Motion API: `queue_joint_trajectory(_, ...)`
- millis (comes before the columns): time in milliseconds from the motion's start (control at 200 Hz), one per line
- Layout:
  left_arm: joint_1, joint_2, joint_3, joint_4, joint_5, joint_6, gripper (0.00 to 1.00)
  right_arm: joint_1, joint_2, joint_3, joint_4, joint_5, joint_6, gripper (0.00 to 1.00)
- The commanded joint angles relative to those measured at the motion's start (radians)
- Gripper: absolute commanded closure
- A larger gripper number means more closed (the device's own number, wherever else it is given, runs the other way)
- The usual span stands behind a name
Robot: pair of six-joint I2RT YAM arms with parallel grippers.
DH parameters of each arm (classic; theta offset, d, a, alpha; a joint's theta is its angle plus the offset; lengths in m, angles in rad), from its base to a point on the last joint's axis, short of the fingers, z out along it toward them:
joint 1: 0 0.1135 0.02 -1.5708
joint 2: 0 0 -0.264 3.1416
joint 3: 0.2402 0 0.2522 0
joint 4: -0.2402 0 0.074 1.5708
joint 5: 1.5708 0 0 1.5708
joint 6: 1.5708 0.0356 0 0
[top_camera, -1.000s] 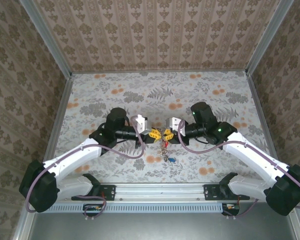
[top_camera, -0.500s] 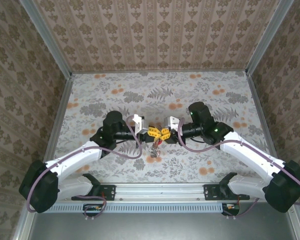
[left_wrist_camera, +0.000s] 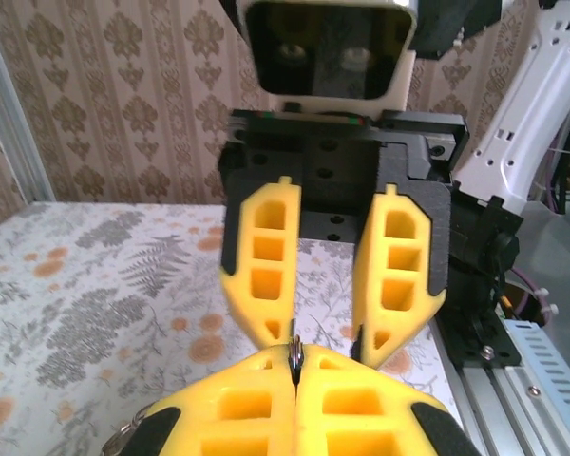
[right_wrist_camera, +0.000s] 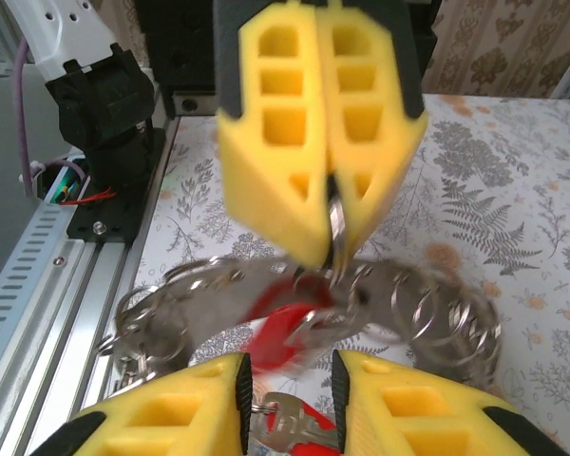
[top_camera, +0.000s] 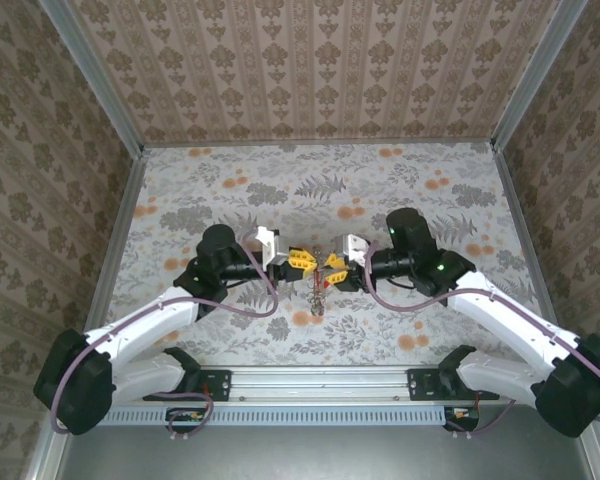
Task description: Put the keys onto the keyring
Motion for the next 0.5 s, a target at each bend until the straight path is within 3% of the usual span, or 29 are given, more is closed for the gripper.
queue_joint_trajectory(0, 0.009, -0.021, 0.006, 0.070, 0.020, -0.028, 1.00, -0.003, -0.035, -0.060, 0.043, -0.044, 0.023, 0.66)
queue_joint_trajectory(150, 0.009, -0.008, 0.012, 0.094, 0.022, -0.046, 1.00, 0.024, -0.033, -0.122, 0.185, 0.004, 0.136, 0.59)
queue_joint_trajectory(335, 0.010, 0.012, 0.012, 0.137, 0.021, -0.073, 1.00, 0.058, -0.019, -0.198, 0.413, 0.113, 0.275, 0.59)
queue_joint_trajectory(495, 0.010, 0.017, 0.011, 0.148, 0.012, -0.083, 1.00, 0.115, 0.008, -0.221, 0.508, 0.164, 0.313, 0.56)
